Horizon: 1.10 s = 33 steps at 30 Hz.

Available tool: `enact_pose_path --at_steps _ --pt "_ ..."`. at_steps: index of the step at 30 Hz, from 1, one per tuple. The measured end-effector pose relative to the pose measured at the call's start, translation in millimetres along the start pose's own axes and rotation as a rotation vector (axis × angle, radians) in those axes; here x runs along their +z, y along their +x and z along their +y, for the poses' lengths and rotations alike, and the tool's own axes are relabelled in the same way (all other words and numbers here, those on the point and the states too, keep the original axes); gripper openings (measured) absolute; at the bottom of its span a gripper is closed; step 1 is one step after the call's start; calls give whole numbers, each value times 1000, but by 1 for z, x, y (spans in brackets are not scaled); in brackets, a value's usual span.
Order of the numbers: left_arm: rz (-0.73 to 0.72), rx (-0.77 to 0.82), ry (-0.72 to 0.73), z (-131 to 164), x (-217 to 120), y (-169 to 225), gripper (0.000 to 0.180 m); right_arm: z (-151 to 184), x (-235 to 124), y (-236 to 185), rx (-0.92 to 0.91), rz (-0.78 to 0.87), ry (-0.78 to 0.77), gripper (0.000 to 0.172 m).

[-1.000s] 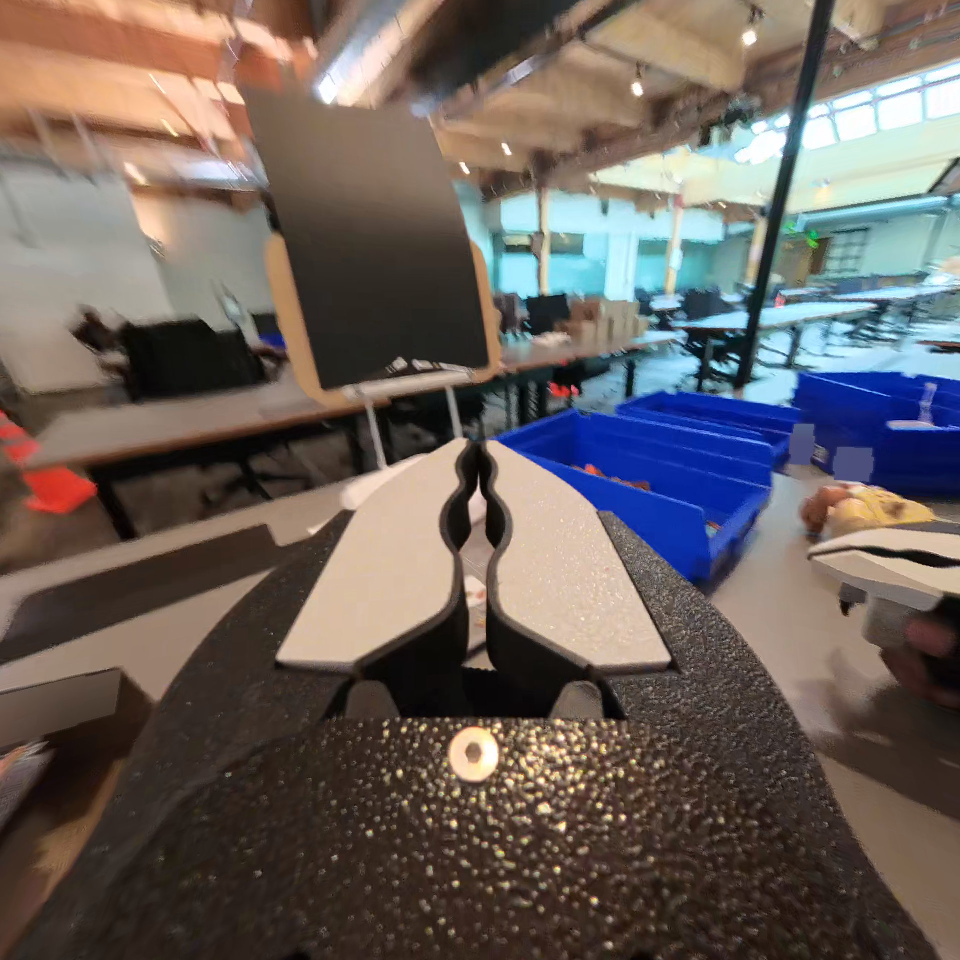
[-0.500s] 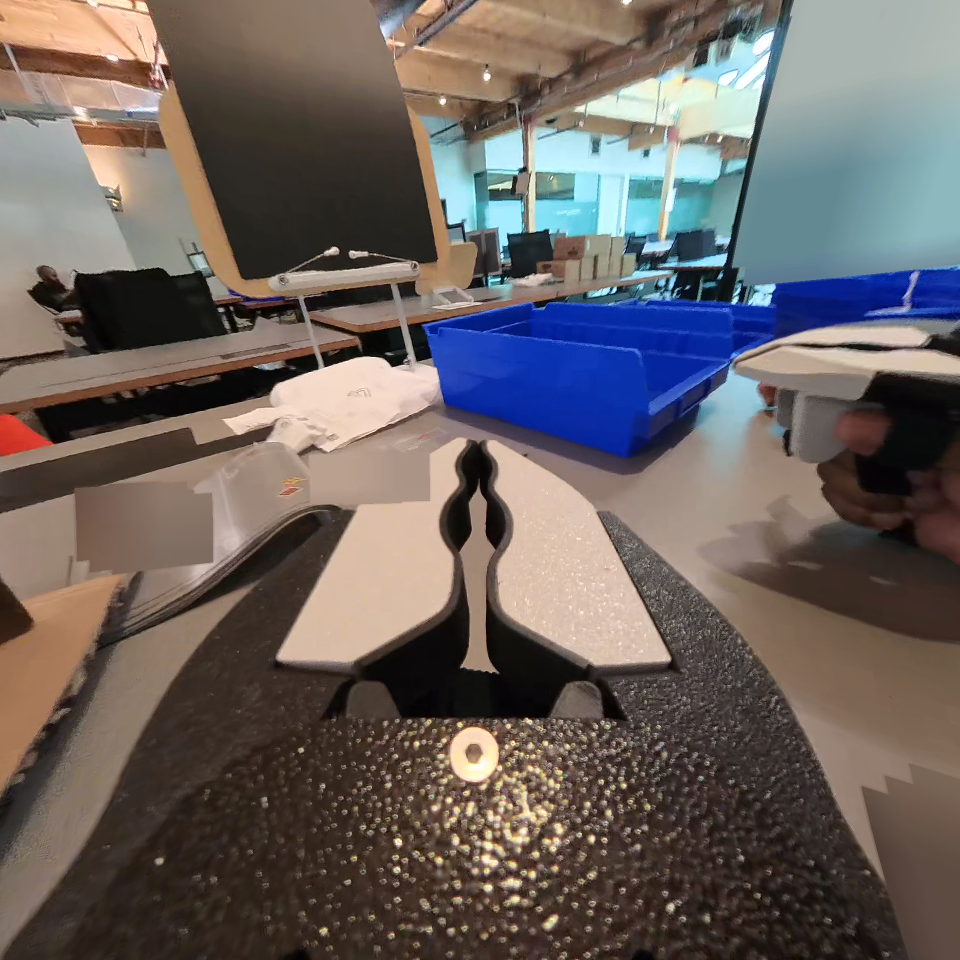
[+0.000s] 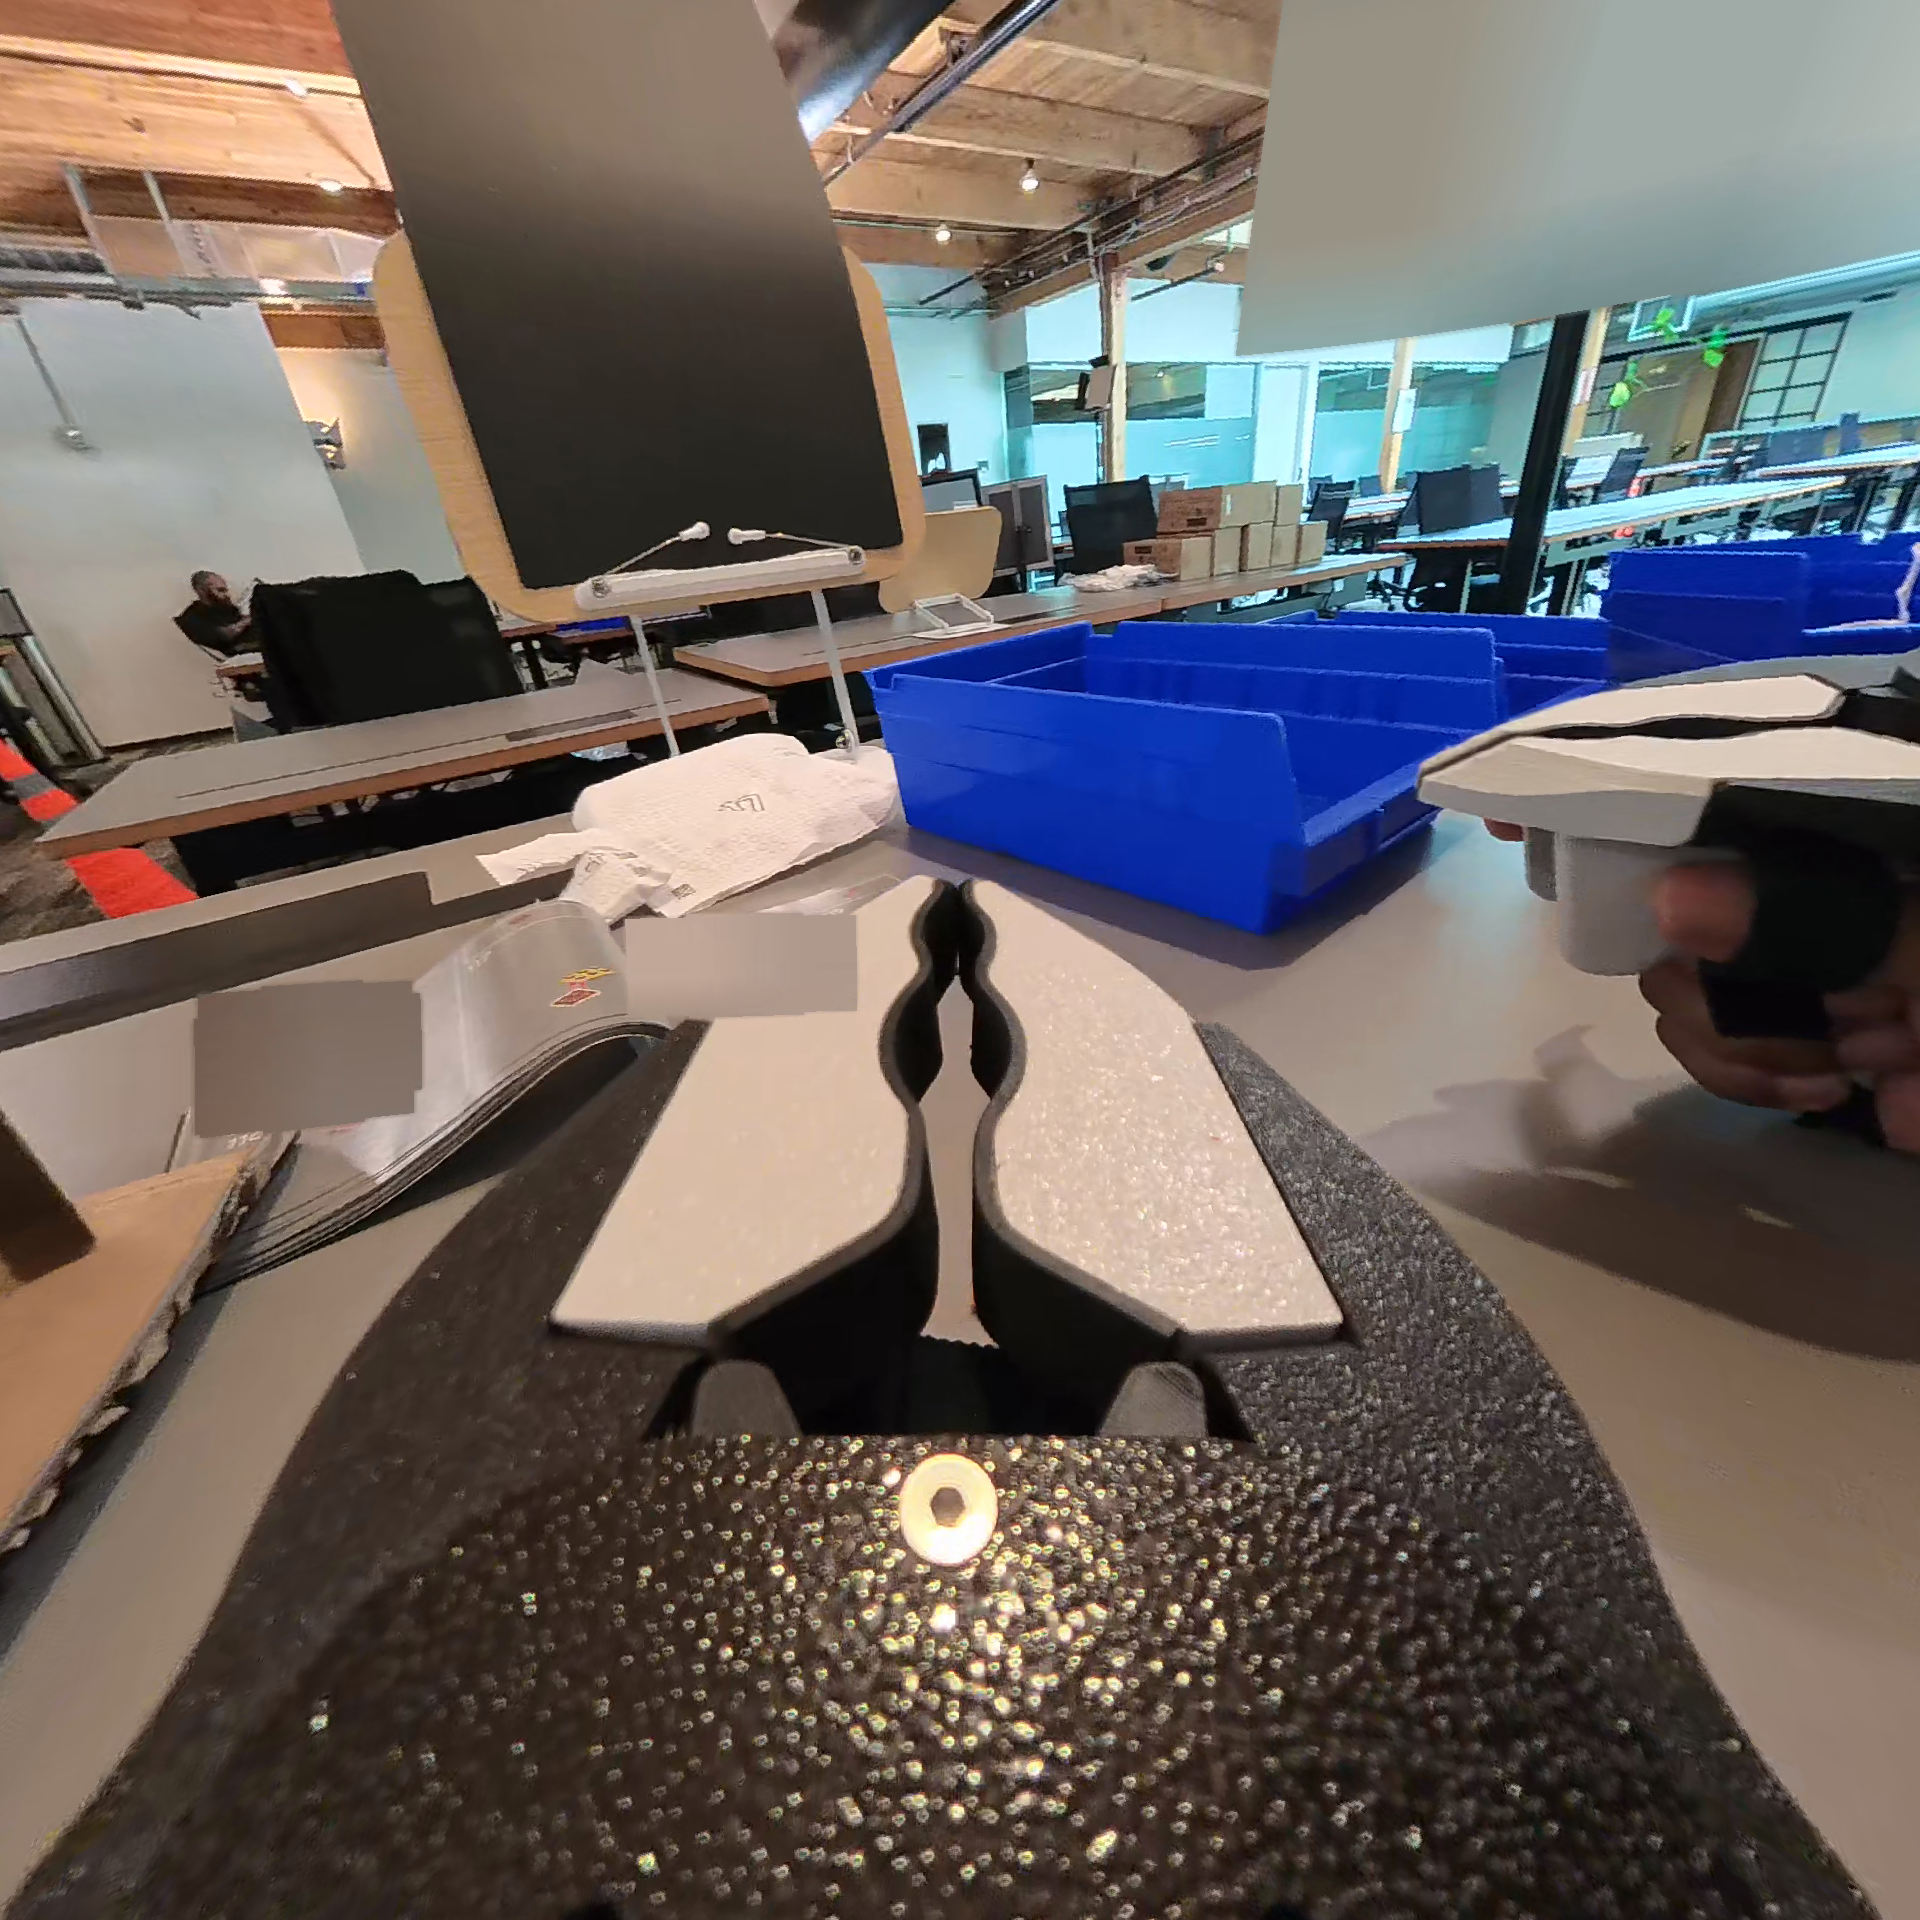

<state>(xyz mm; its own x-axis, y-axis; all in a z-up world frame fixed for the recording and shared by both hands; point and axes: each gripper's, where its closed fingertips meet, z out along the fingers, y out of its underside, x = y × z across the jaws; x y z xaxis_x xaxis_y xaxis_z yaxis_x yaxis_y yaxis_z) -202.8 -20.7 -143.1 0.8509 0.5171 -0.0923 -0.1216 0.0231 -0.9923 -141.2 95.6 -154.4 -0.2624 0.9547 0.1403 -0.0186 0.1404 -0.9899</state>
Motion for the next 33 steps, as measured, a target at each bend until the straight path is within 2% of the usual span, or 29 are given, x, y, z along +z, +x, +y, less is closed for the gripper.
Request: enact_pose_path --at_steps 8,12,15,18,21,24,28,30,33 --pt "-26 14 -41 6 10 -7 0 -3 2 -4 16 -28 10 0" --pt "8 9 -16 0 20 -5 0 1 3 8 63 2 -3 0" --pt "58 -2 -65 5 34 -1 0 5 4 14 92 20 -20 0" --pt "136 11 -19 -4 34 12 0 5 2 22 86 64 -14 0" --pt "34 56 18 -12 27 -6 0 -2 -9 39 96 141 36 0" --pt "-60 -11 82 -21 13 -34 0 -5 -22 58 140 221 77 0" --pt "-136 11 5 -5 7 -46 0 -6 -28 66 168 259 101 0" --pt "-90 61 45 -11 8 -32 0 -7 -26 61 136 248 99 0" --pt "137 149 50 -11 17 19 0 2 -13 37 74 132 26 0"
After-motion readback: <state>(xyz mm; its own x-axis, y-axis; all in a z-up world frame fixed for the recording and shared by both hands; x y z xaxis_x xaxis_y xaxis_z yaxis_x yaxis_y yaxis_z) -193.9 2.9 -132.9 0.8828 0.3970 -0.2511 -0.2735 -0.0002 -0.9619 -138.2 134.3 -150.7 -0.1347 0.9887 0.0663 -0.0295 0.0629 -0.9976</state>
